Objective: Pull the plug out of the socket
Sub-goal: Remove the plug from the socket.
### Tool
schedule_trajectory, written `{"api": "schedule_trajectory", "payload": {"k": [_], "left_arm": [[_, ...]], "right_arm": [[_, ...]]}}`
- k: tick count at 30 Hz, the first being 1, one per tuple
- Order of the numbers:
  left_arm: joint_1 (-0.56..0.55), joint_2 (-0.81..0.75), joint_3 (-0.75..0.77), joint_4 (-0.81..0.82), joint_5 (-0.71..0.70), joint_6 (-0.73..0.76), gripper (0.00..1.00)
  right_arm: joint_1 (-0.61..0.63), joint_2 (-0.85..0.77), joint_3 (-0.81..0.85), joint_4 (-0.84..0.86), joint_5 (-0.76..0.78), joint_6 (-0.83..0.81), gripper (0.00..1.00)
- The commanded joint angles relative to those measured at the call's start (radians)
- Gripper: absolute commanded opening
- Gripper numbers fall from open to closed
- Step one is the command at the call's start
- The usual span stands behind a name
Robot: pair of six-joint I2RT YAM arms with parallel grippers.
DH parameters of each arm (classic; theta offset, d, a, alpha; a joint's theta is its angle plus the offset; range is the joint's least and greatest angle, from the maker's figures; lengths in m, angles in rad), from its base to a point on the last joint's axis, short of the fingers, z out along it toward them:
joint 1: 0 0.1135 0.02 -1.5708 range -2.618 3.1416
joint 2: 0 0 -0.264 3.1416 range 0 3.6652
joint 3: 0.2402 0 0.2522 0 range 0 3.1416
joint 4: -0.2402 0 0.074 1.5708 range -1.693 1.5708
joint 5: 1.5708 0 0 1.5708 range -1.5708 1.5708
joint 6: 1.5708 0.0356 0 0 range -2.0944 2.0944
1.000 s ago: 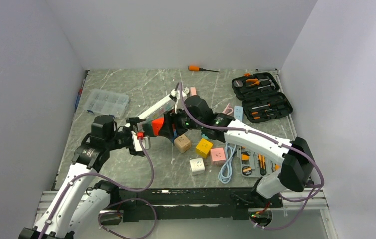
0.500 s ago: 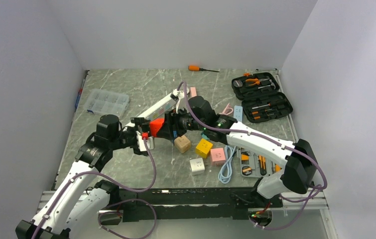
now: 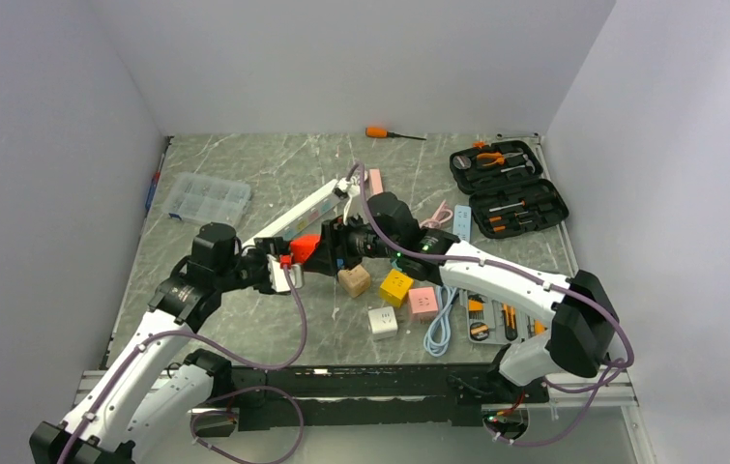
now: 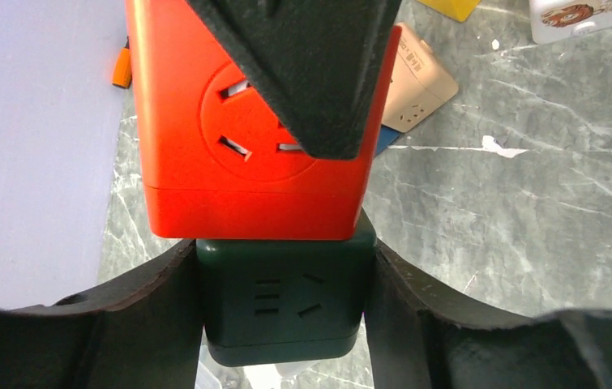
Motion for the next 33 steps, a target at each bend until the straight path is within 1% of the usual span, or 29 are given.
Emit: {"api": "schedule_trajectory", "payload": {"k": [1, 5, 12, 18, 24, 29, 33], "left_arm": [[0.000, -0.023, 0.004, 0.057, -0.042, -0.039, 0.38], [-0.009, -0.044, 0.004, 0.038, -0.050, -0.031, 0.19], [-0.042, -0.103, -0.035, 0.020, -0.096, 0.044, 0.01], [-0.049, -0.106, -0.043, 0.001, -0.107, 0.050, 0.00], [-0.054, -0.111, -0.057, -0.008, -0.134, 0.067, 0.00], [-0.054, -0.094, -0.091, 0.006, -0.222, 0.091, 0.00], [-0.054, -0.099, -0.129, 0.055, -0.253, 0.109, 0.00]], "right_arm": [[0.009, -0.067, -0.039, 0.118, -0.050, 0.020, 0.00], [0.010, -0.062, -0.067, 0.139, -0.062, 0.034, 0.00], [0.008, -0.036, -0.061, 0.142, -0.082, 0.043, 0.00], [0.013, 0.013, -0.035, 0.172, -0.113, 0.064, 0.00], [0.038, 0.068, 0.015, 0.148, -0.089, 0.063, 0.00], [0.039, 0.015, -0.011, 0.113, -0.042, 0.041, 0.00], [0.040, -0.035, -0.054, 0.091, -0.028, 0.031, 0.00]]}}
